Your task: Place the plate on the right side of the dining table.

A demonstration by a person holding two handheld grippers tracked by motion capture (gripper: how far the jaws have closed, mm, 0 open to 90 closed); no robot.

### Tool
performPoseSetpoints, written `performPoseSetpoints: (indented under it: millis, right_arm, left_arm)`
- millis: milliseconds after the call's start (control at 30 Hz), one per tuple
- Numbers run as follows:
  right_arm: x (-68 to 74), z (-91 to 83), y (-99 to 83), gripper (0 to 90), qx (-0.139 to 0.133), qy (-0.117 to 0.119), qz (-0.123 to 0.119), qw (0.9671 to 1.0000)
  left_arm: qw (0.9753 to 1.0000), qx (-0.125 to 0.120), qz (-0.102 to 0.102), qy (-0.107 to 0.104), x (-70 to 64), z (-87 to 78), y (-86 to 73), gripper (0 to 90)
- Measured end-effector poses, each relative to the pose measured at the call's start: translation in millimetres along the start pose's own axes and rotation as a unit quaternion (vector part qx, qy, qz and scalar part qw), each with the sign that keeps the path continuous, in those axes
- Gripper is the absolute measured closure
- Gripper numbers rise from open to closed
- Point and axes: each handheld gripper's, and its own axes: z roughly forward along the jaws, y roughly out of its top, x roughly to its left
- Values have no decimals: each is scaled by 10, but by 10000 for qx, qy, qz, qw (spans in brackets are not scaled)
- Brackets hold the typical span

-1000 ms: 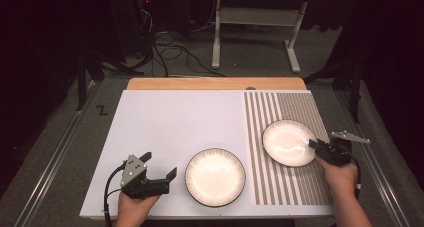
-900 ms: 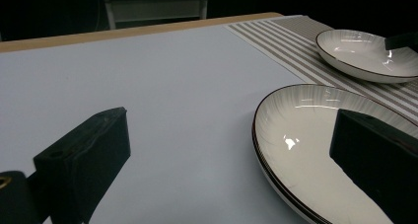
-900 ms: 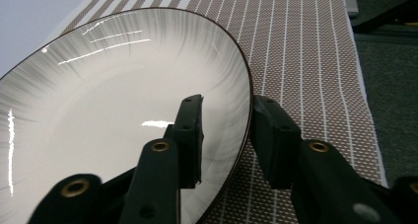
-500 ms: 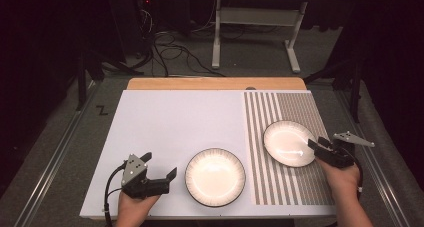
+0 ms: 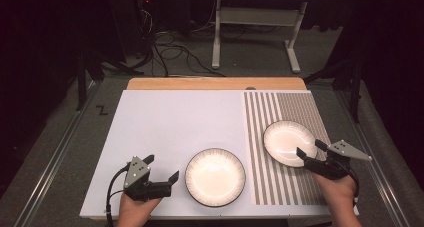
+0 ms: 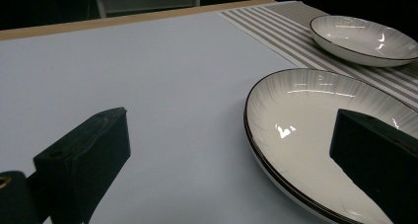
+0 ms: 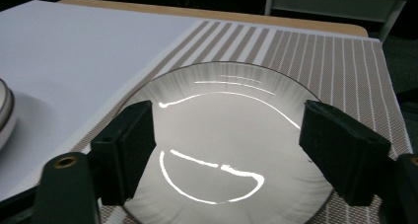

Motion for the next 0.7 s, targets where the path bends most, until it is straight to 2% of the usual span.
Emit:
performPoseSetpoints:
  millis: [133, 167, 267, 400, 567, 700]
  right_arm:
    - [209, -27, 14, 128, -52, 110, -122, 9999]
    - [264, -29, 19, 124, -69, 76, -183, 9998]
    - [423, -31, 29, 73, -94, 248, -346, 9990]
    - [660, -42, 25, 3, -86, 458, -480, 9978]
    - [1027, -36, 12, 1, -106, 764, -684, 9947]
    - [1284, -12, 25, 1, -103, 936, -831, 9921]
  left_arm:
    - [10000, -47, -33, 21, 20, -72, -9, 27]
    - [10000, -39, -42, 9, 29, -85, -12, 27]
    - [10000, 20, -28, -11, 35, -96, -27, 27]
    - [10000, -39, -48, -5, 16, -113, -23, 27]
    - [10000, 61, 22, -58, -21, -86, -50, 27]
    - [9999, 38, 56, -96, -41, -72, -46, 23]
